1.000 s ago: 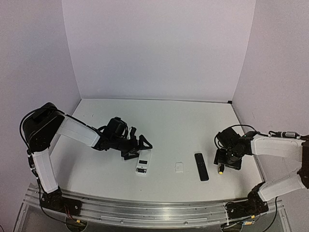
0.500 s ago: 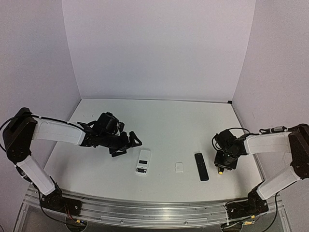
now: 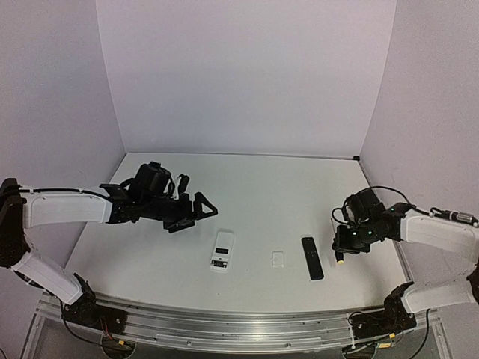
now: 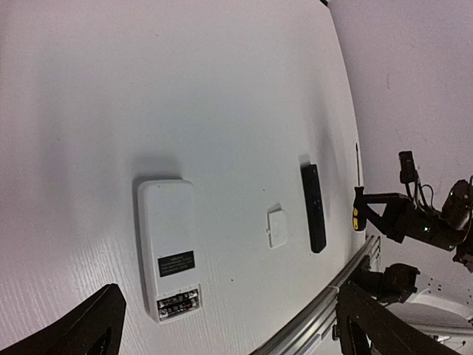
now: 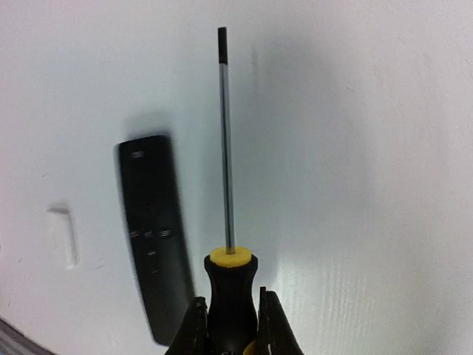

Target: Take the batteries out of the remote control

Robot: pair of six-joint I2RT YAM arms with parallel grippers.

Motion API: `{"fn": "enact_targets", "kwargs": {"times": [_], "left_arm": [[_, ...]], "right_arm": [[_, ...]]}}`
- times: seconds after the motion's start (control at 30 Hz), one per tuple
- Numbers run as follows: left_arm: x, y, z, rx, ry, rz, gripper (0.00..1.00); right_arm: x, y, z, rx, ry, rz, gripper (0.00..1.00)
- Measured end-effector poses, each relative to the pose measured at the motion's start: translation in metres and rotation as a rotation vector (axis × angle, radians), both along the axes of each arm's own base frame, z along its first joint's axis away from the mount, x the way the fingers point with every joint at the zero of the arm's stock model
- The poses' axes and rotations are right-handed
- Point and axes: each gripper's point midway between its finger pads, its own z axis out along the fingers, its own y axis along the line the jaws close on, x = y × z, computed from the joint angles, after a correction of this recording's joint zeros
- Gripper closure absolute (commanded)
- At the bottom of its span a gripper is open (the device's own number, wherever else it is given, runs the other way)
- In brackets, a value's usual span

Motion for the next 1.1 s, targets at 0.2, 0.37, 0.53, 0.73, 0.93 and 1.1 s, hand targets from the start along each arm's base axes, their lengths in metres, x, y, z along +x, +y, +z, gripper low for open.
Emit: {"fn": "enact_targets", "kwargs": {"times": [0.2, 0.37, 0.53, 0.73, 0.93, 1.1], "left_arm": [[-0.018, -0.033, 0.016, -0.136, 0.019, -0.196, 0.0], [-0.045, -0.07, 0.022, -0.255, 0.052, -0.403, 0.04], [-0.077, -0.095, 0.025, -0.349, 0.088, -0.567, 0.09], [-0.093, -0.106, 0.048, -0.439, 0.085, -0.65, 0.14], [-0.101, -0.111, 0.055, -0.466, 0.104, -0.671, 0.19], [-0.117, -0.118, 0.046, -0.451, 0.138, -0.701, 0.3]], "right_arm": [[-0.029, 0.073, 0.058, 0.317, -0.047, 0.466, 1.0], [-0.068, 0.121, 0.1, 0.55, -0.027, 0.786, 1.0], [-0.101, 0.152, 0.123, 0.632, -0.001, 1.023, 1.0], [-0.122, 0.171, 0.108, 0.549, 0.103, 1.173, 1.0], [-0.117, 0.166, 0.099, 0.461, 0.111, 1.188, 1.0], [-0.109, 0.167, 0.105, 0.421, 0.066, 1.203, 1.0]]}}
